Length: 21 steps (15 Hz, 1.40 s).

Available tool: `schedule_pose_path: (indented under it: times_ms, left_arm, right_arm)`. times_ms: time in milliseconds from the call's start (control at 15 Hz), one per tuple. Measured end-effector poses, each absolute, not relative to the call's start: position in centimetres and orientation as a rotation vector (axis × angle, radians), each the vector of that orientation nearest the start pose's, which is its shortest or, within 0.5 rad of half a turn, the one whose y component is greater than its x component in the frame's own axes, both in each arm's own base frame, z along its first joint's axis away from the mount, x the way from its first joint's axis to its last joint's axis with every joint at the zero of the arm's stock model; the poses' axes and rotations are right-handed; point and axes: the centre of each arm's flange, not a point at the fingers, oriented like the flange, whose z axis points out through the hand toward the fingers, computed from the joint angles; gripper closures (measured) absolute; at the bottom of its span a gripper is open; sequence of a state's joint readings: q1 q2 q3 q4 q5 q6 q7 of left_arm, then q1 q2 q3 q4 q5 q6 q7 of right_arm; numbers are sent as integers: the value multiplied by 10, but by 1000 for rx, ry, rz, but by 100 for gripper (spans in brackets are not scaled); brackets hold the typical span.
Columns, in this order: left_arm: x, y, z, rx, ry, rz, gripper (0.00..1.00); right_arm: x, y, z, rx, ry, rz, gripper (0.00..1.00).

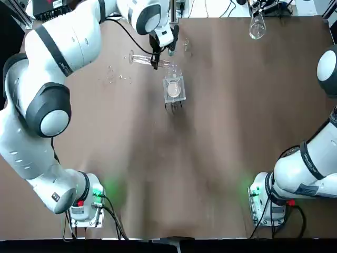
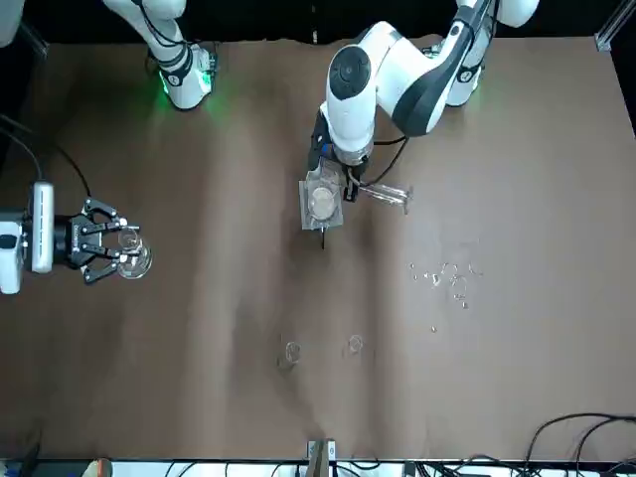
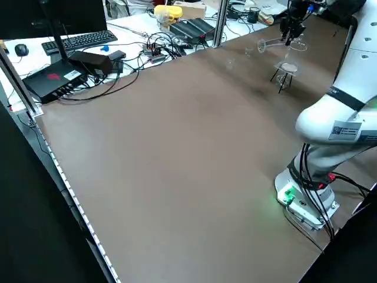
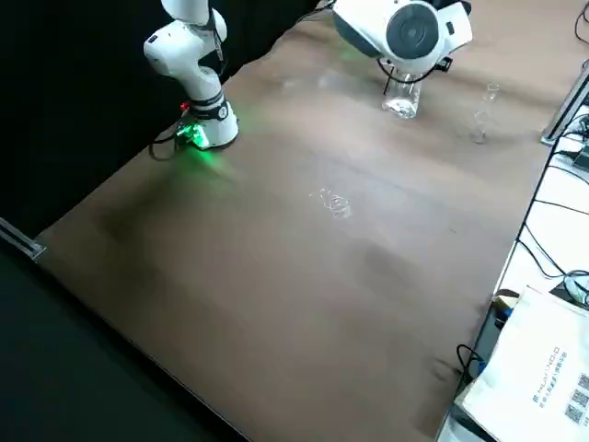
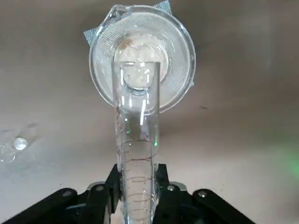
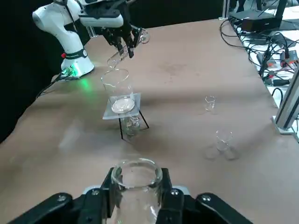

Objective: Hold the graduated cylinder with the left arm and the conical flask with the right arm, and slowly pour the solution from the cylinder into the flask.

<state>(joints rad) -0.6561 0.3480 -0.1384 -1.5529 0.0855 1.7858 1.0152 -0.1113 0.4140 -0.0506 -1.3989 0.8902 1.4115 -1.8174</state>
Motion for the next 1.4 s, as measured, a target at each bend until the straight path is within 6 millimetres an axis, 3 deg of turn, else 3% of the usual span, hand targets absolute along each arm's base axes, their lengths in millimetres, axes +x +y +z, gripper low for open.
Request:
schedule_pose_path:
  times_ms: [467, 800, 1400]
  left_arm:
    - [464, -455, 439, -1831, 2451, 189, 66]
    - [466, -454, 436, -1795, 2433, 201, 66]
    - [462, -459, 435, -1746, 2419, 206, 66]
  right_arm:
    - [650, 23, 495, -1599, -1633, -608, 61]
    - [646, 56, 513, -1615, -1687, -581, 61]
    - [645, 78, 511, -1609, -1721, -560, 61]
